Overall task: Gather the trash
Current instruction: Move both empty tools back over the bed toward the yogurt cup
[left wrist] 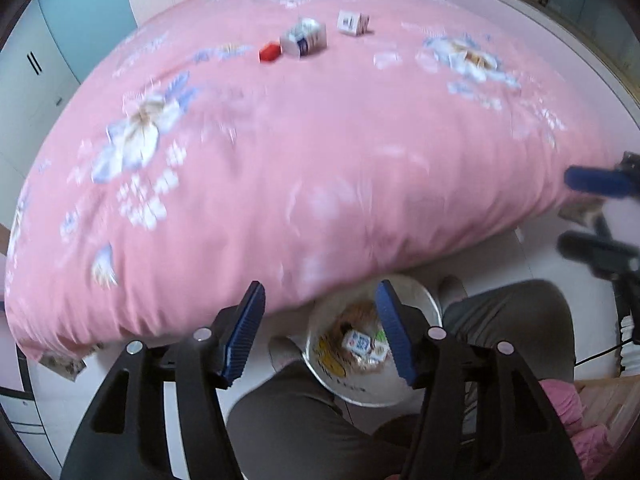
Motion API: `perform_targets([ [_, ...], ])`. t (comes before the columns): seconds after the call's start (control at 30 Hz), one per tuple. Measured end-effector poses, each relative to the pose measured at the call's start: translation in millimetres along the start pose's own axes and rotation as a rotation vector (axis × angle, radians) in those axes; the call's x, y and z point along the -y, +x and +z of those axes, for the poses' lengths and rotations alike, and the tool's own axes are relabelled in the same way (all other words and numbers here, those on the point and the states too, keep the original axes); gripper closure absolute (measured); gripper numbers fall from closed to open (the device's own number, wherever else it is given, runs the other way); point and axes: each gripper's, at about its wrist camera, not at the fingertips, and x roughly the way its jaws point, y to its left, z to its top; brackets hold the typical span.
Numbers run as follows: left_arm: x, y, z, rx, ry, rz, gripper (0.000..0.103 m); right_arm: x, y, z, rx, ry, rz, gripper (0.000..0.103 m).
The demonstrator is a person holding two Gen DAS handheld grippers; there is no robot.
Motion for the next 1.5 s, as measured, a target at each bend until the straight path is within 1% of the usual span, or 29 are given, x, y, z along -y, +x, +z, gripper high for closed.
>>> perform_targets([
  [0.03,0,-1,5,0.010,0.006,0.004,0.041,2,-4,5,0.017,-0.002,0.002,0.044],
  [0.13,-3,-6,22,0.034,0.017,0.017,0.039,11,-14,20,0.060,0.004,0.005,0.033],
  [0.23,0,-4,40,0.051,0.023,0.030,0.035,22,-22,34,0.097,0.007,0.011,0.028],
  [0.43,-8,-4,71,0.073,0.040,0.059,0.029,37,-31,63,0.153,0.010,-0.002,0.021],
  [0.63,-18,13,106,0.064,0.044,0.082,0.028,55,-27,94,0.179,-0.009,-0.018,0.021],
  [0.8,-30,34,132,0.050,0.040,0.096,0.028,76,-16,121,0.192,-0.016,-0.057,0.021],
  [0.97,-39,62,160,0.025,0.036,0.104,0.028,112,5,148,0.178,0.014,-0.079,0.021],
  [1.1,-46,84,179,0.010,0.035,0.094,0.028,151,32,168,0.151,0.070,-0.048,0.021],
  [1.3,-59,125,208,-0.005,0.035,0.081,0.028,201,82,194,0.102,0.130,-0.011,0.021],
  [1.5,-74,170,237,-0.033,0.023,0.090,0.028,243,143,217,0.041,0.173,-0.007,0.021],
])
